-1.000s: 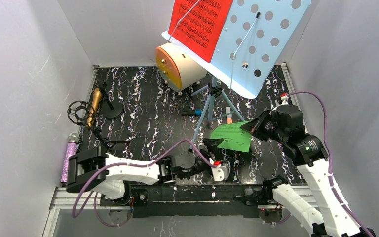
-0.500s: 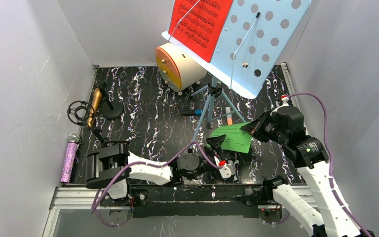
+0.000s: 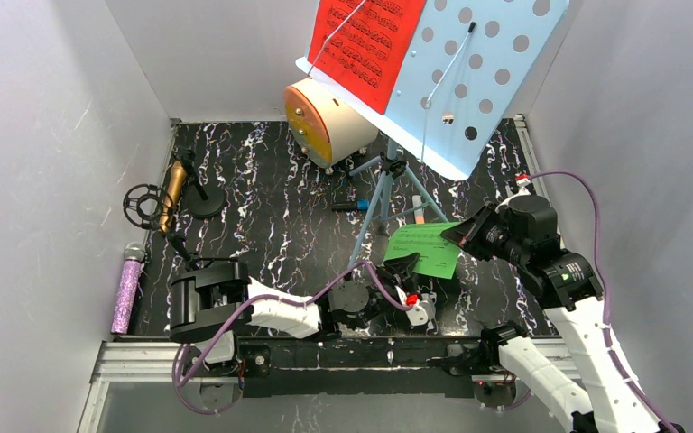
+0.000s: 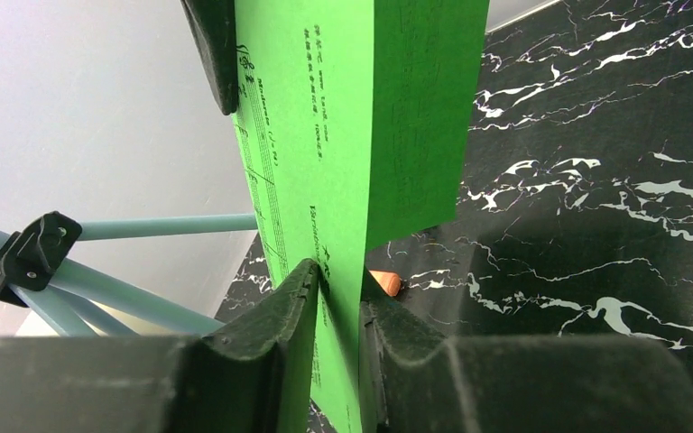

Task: Pack up the instrument practice props
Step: Place the sheet music at the center of the board.

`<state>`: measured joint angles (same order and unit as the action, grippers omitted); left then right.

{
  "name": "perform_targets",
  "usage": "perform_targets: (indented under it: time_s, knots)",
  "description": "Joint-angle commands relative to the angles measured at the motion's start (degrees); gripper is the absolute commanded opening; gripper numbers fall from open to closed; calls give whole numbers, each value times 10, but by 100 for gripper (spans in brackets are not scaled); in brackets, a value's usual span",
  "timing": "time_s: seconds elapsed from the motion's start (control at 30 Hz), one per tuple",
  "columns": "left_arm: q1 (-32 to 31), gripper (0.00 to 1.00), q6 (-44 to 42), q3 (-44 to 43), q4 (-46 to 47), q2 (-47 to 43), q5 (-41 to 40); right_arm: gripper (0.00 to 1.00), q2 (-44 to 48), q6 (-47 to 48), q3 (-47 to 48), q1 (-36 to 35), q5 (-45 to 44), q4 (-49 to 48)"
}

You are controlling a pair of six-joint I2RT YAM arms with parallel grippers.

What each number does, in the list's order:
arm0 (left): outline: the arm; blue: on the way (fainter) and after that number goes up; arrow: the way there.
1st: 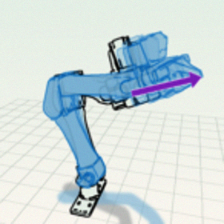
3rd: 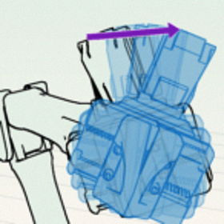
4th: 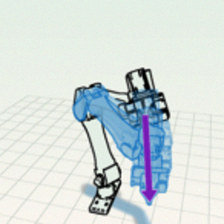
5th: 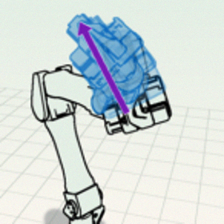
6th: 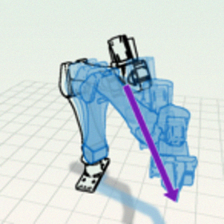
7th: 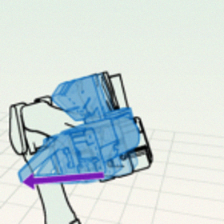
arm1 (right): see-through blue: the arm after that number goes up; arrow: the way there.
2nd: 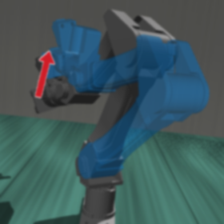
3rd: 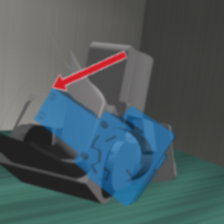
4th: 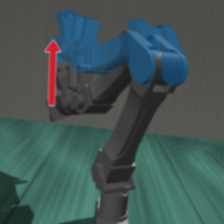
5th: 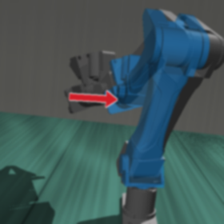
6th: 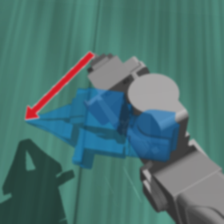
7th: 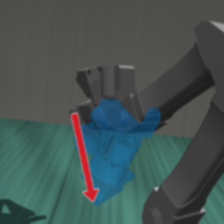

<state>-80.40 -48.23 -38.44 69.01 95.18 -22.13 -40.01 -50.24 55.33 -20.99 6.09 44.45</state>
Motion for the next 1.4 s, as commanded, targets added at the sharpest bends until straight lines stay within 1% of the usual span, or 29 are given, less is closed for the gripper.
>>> perform_targets:
  time_s: [0.0, 0.17, 0.23, 0.27, 0.37, 0.4, 0.5, 0.57, 0.7, 0.83, 0.97, 1.23, 1.37]
  knots:
    - [-4, 16, 1, -12, 30, -19, -15, 2, 7, -2, -5, 2, -5, -11]
    - [-5, 6, 4, -1, 29, -41, -20, 5, 8, -2, -7, 2, -10, -10]
    - [-5, 2, 9, 8, 27, -60, -19, 10, 9, -1, -6, 2, -12, -10]
    - [-5, 0, 13, 11, 24, -69, -19, 14, 9, 1, -6, 2, -14, -9]
    - [-4, 0, 28, 14, -16, -107, -25, 38, 10, 10, -2, 2, -12, -13]
    - [-5, 0, 34, 10, -43, -120, -28, 46, 10, 15, 2, 2, -12, -14]
    - [-5, 0, 51, -20, -166, -161, -36, 64, 5, 34, 21, 2, -13, -7]
    - [-5, 0, 67, -43, -250, -189, -41, 74, 4, 52, 31, 2, -8, -9]
    - [-3, 0, 96, -86, -410, -243, -63, 87, -7, 93, 64, 2, -13, 10]
    - [4, 0, 109, -139, -572, -282, -80, 94, -23, 130, 96, 2, -23, 33]
    - [10, 0, 121, -186, -714, -316, -106, 98, -30, 148, 104, 2, -29, 34]
    - [37, 0, 132, -237, -893, -387, -158, 99, -41, 160, 95, 2, -58, 23]
    - [57, 0, 124, -254, -945, -417, -188, 99, -43, 160, 83, 2, -52, 8]
